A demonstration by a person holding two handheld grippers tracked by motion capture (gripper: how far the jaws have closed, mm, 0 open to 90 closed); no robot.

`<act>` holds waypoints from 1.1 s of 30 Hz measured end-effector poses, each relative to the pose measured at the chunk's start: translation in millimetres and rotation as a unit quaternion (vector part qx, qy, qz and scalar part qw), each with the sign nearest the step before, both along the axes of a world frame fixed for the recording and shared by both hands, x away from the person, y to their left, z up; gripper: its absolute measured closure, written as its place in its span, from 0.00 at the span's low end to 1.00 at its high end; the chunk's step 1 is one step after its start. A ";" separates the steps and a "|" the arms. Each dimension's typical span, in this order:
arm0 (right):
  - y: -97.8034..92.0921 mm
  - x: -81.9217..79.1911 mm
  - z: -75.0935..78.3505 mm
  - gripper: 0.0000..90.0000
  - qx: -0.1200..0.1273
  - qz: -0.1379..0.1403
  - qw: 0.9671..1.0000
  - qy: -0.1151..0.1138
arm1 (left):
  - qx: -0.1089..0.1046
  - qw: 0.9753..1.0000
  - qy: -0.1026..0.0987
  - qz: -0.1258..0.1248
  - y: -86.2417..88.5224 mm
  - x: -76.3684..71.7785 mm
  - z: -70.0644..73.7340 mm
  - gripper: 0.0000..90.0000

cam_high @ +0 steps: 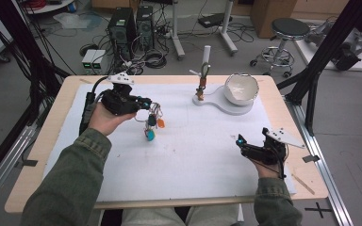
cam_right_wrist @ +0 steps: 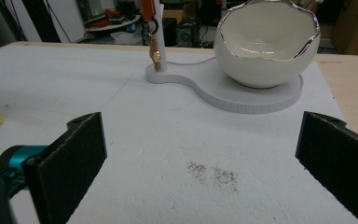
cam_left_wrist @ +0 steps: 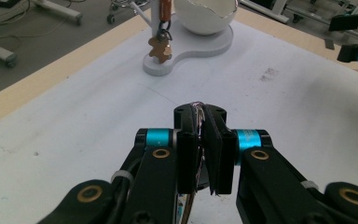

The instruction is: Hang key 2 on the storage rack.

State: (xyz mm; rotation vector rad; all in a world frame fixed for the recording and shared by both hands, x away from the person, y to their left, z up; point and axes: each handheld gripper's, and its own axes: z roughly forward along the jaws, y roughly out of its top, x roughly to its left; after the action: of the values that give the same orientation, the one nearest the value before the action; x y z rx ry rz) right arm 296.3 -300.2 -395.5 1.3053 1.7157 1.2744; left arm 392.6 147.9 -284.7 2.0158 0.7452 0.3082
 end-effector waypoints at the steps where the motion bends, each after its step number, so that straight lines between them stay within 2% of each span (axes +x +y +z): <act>1: -0.1 0.0 0.0 0.01 0.000 -0.001 1.000 0.000 | 0.002 1.000 -0.002 0.001 -0.2 1.4 2.5 0.92; 4: -0.4 0.0 -0.1 0.01 0.002 -0.001 1.000 0.000 | -0.005 1.000 -0.006 0.006 -2.0 5.4 10.4 0.92; 10: -1.4 -0.6 0.3 0.01 0.006 -0.004 1.000 0.002 | -0.001 1.000 -0.015 0.014 -8.7 12.8 25.7 0.93; 19: -3.2 -0.6 0.2 0.01 0.010 -0.009 1.000 0.000 | -0.007 0.999 -0.017 0.029 -18.3 23.7 35.9 0.93; 21: -3.1 -0.3 -0.2 0.01 0.006 -0.009 1.000 0.000 | 0.001 0.999 -0.015 0.038 -20.5 28.8 38.6 0.93; 25: -2.0 -0.6 -0.4 0.01 0.002 -0.008 1.000 0.001 | -0.005 0.998 -0.007 0.062 -21.6 38.7 42.0 0.93; 33: -3.9 -0.8 -0.5 0.01 0.001 -0.007 1.000 -0.001 | -0.009 0.995 -0.007 0.103 -26.2 54.5 48.8 0.93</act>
State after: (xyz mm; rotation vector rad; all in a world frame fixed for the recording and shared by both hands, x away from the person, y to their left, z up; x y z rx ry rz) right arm 295.5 -304.1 -396.1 1.3142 1.7012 1.2703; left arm 447.1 121.7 -235.9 1.9211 0.9466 0.4322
